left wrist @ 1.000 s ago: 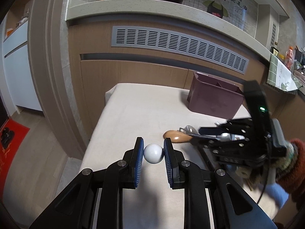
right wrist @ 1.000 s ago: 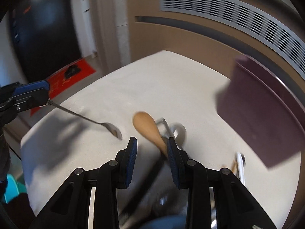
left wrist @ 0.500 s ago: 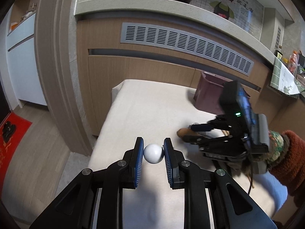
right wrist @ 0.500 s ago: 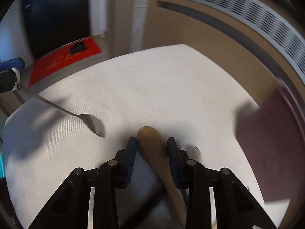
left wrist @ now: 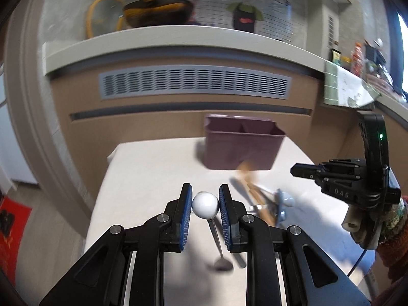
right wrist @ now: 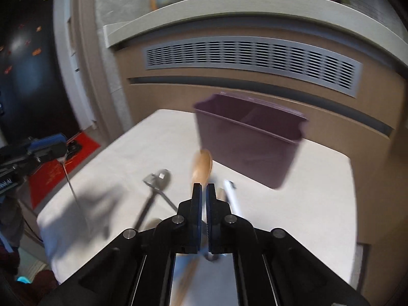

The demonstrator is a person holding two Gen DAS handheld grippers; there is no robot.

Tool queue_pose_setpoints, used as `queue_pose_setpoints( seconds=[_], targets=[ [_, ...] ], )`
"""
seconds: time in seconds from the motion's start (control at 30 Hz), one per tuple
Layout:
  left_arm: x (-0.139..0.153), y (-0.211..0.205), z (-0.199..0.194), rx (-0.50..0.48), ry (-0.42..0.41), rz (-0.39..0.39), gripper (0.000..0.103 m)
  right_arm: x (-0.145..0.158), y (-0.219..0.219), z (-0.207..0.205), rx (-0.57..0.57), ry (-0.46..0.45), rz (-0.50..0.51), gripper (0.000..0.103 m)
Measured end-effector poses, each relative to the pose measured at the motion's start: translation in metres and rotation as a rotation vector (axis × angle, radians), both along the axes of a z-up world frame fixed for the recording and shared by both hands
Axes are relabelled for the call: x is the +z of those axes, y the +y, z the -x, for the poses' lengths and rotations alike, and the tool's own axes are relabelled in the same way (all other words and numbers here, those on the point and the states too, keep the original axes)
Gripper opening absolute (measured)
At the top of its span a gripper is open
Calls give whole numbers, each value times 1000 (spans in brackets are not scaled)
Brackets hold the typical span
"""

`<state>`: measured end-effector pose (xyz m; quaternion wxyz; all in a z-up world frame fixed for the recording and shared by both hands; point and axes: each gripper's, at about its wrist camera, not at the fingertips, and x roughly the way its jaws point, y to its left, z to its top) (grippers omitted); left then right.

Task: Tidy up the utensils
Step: 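Lift the white-ball spoon with the left tool while the right tool grasps the wooden spoon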

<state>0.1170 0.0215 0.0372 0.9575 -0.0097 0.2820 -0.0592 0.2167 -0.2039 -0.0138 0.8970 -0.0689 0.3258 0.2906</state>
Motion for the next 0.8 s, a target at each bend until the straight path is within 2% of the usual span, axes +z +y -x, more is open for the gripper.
queue_pose_setpoints(
  seconds=[0.1,0.23,0.3,0.33,0.47,0.63,0.8],
  targets=[
    [5,-14,-6,-24,1,-4,22,-7,-20,2,-16,11,-9,3],
    [7,-15,-16,-13,5,7,22,-18,-32,-15,28,110,-40,8],
    [4,-13,-21,-4,17,24,22,-26,-23,-22,29,127,-23,26],
    [2,-12,-23,-1,22,32,22,-30,-18,-28,22,144,-16,28],
    [-10,-4,-31,13,48,63,22,-49,15,-51,23,211,-7,29],
    [-20,9,-33,24,63,100,22,-76,53,-78,-29,287,48,29],
    [-22,21,-38,29,60,129,22,-80,78,-93,-102,230,107,30]
  ],
)
